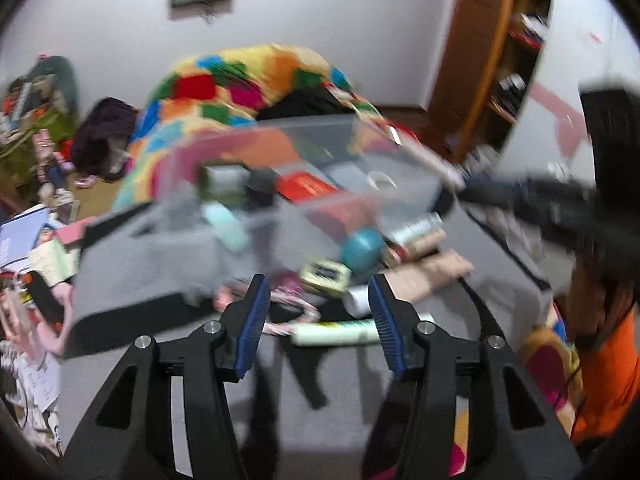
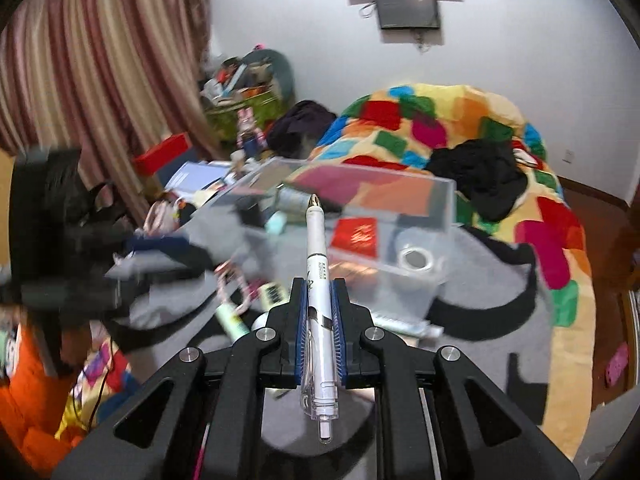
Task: Organize objects
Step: 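Grasp the pale green tube with left tool while right tool releases the pen into the box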
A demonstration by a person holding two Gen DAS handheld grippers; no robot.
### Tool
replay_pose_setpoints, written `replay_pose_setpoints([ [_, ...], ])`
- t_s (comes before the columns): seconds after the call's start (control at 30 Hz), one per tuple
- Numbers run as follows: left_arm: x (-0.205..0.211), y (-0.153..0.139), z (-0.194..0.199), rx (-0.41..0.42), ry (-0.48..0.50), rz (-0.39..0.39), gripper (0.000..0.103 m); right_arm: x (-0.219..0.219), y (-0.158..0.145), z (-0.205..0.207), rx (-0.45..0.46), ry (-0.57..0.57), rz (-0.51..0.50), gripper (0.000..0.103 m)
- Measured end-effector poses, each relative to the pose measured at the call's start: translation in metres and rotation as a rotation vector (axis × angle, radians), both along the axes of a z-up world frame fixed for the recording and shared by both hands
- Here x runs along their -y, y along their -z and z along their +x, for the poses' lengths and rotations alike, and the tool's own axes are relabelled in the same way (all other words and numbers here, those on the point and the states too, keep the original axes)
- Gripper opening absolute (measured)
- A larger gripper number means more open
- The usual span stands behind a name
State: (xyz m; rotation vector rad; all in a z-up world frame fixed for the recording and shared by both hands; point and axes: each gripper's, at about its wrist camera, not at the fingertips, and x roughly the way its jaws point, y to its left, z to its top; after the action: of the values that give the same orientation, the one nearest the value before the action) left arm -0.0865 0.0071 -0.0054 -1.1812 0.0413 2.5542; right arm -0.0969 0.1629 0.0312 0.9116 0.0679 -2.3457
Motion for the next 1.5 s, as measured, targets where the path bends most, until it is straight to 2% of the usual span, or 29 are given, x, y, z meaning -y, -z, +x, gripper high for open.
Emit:
replay_pose_setpoints([
  [0.13, -0.027, 0.023, -0.008, 0.057, 0.118, -0.064, 0.051, -0.005, 0.001, -0.01, 0.004, 0.025, 0.006, 0.011],
  [0.23, -0.034, 0.033, -0.013, 0.104, 0.178, -0.074, 0.051, -0.008, 0.002, -0.016, 0.007, 0.036, 0.016, 0.011],
  [0.4, -0.028, 0.034, -0.01, 0.156, 0.22, -0.021, 0.054, -0.011, 0.004, -0.028, 0.01, 0.046, 0.028, 0.011],
  [0.63, -0.023, 0.037, 0.0, 0.188, 0.252, -0.05, 0.054, 0.005, 0.004, -0.058, 0.027, 0.032, 0.05, 0.011],
  [0.77, -0.026, 0.042, 0.0, 0.176, 0.228, -0.075, 0.054, 0.021, 0.006, -0.077, 0.034, 0.003, 0.083, 0.011],
  [0.83, -0.03, 0.042, 0.001, 0.152, 0.211, -0.087, 0.044, 0.03, 0.007, -0.086, 0.043, -0.008, 0.096, 0.011],
  [0.87, -0.031, 0.042, 0.003, 0.143, 0.208, -0.09, 0.035, 0.033, 0.009, -0.09, 0.05, -0.015, 0.1, 0.011],
  [1.0, -0.03, 0.041, 0.013, 0.116, 0.19, -0.089, 0.023, 0.049, 0.018, -0.105, 0.083, -0.041, 0.114, 0.011],
  [1.13, -0.025, 0.038, 0.024, 0.113, 0.165, -0.079, 0.02, 0.06, 0.029, -0.112, 0.103, -0.06, 0.145, 0.01],
  [1.17, -0.023, 0.037, 0.027, 0.111, 0.157, -0.081, 0.015, 0.063, 0.032, -0.113, 0.11, -0.065, 0.151, 0.01],
  [1.33, -0.011, 0.034, 0.036, 0.097, 0.097, -0.079, 0.015, 0.069, 0.041, -0.114, 0.135, -0.075, 0.176, 0.01],
  [1.5, 0.004, 0.022, 0.04, 0.064, 0.039, -0.044, 0.015, 0.066, 0.04, -0.112, 0.134, -0.068, 0.18, 0.011],
])
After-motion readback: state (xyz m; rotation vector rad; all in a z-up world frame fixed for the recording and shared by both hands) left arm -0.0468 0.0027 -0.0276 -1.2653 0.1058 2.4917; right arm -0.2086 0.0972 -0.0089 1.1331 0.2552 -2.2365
